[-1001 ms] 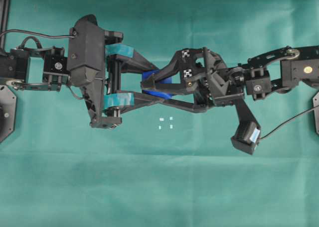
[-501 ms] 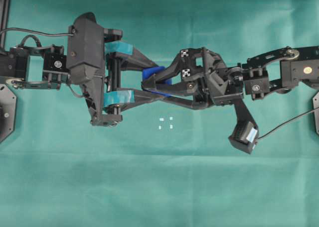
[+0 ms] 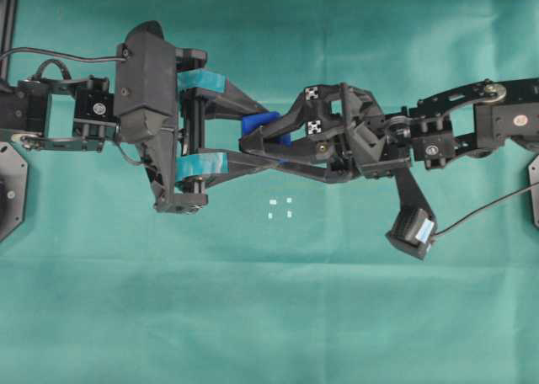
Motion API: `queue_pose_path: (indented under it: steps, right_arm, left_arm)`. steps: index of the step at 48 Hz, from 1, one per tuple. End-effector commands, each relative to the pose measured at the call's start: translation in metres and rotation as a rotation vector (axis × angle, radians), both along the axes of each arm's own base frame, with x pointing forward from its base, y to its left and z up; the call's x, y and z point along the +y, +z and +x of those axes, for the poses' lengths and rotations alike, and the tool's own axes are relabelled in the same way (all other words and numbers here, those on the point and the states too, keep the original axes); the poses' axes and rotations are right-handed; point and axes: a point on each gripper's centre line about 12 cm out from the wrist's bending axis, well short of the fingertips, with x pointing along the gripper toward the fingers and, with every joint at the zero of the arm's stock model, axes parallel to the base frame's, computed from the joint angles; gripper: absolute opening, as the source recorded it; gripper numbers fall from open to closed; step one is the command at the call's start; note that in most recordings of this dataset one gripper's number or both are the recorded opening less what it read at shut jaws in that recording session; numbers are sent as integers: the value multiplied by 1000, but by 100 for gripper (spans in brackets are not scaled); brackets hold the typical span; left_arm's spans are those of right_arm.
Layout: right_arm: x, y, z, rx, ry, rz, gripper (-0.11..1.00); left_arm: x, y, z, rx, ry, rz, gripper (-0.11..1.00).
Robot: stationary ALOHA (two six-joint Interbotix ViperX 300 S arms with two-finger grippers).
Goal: Handover the blue block to the right arm after grasping it with the left arm, then place it in the designated position.
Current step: 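Close the right gripper on the cube, then open the left gripper and pull the cube away with the right gripper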
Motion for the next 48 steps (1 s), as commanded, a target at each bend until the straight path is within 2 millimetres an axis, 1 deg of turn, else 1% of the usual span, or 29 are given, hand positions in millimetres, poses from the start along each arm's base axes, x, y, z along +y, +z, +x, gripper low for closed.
queue_pose_path:
  steps: [1, 5, 23, 24, 25, 27, 32, 34, 37, 48]
  right_arm:
    - [-2, 16, -2, -40, -5, -4, 52]
    - [-2, 17, -2, -42, -5, -4, 52]
    - [-2, 16, -2, -40, -6, -2, 52]
    - [-2, 16, -2, -40, -6, -2, 52]
    - [-2, 16, -2, -40, -6, -2, 52]
    - [-2, 16, -2, -40, -6, -2, 52]
    - [-2, 16, -2, -40, -6, -2, 52]
    - [-2, 16, -2, -40, -6, -2, 52]
    - [-2, 16, -2, -39, -6, -2, 52]
    - [-2, 16, -2, -40, -6, -1, 52]
  left_arm:
    - [-4, 13, -1, -37, -10, -3, 47]
    - [-7, 14, 0, -38, -19, -4, 47]
    - [-7, 13, 0, -31, -16, -7, 48]
    - [-7, 14, 0, -34, -18, -7, 50]
    - [-7, 14, 0, -35, -18, -6, 54]
    - [-7, 14, 0, -37, -18, -6, 66]
    - [-8, 14, -1, -35, -23, 0, 91]
    - [-8, 14, -2, -35, -23, -1, 97]
    - [-8, 13, -2, -34, -23, -1, 100]
    - [-7, 13, -2, -34, -17, -4, 100]
